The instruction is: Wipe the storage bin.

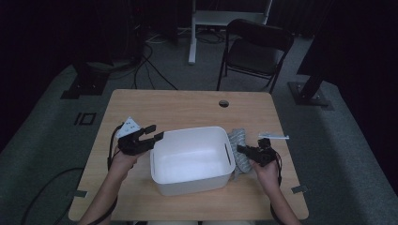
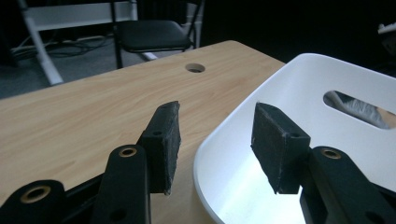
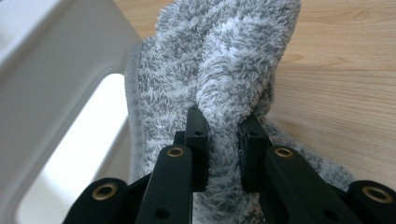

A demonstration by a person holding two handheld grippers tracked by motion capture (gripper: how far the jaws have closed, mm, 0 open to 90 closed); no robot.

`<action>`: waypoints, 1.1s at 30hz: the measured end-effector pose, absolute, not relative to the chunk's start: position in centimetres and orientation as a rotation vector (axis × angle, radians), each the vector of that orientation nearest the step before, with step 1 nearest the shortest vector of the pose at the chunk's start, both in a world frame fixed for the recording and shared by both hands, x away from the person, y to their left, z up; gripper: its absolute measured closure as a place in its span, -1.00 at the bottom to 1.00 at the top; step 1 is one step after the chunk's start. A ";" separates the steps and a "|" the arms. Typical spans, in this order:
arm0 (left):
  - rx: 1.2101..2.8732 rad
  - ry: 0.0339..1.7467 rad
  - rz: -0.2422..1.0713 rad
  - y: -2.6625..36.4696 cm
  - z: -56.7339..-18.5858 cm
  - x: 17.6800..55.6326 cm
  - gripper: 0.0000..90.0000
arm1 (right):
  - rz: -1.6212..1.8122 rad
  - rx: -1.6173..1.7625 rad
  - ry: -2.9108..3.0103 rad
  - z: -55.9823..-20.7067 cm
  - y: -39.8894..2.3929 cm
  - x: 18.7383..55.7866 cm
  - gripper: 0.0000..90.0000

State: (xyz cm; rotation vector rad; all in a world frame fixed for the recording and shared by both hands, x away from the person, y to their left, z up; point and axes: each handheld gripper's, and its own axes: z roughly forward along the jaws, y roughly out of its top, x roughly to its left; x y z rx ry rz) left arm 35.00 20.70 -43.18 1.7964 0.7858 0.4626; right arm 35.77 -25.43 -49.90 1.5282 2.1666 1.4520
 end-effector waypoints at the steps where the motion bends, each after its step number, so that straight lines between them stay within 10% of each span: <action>1: 1.801 0.766 0.439 20.8 -43.1 35.4 0.16 | 1.464 1.530 2.164 -49.8 -25.5 35.6 0.75; 33: 1.906 0.695 0.321 20.2 -44.9 37.0 0.75 | 1.463 1.534 2.143 -49.9 -26.3 34.9 0.74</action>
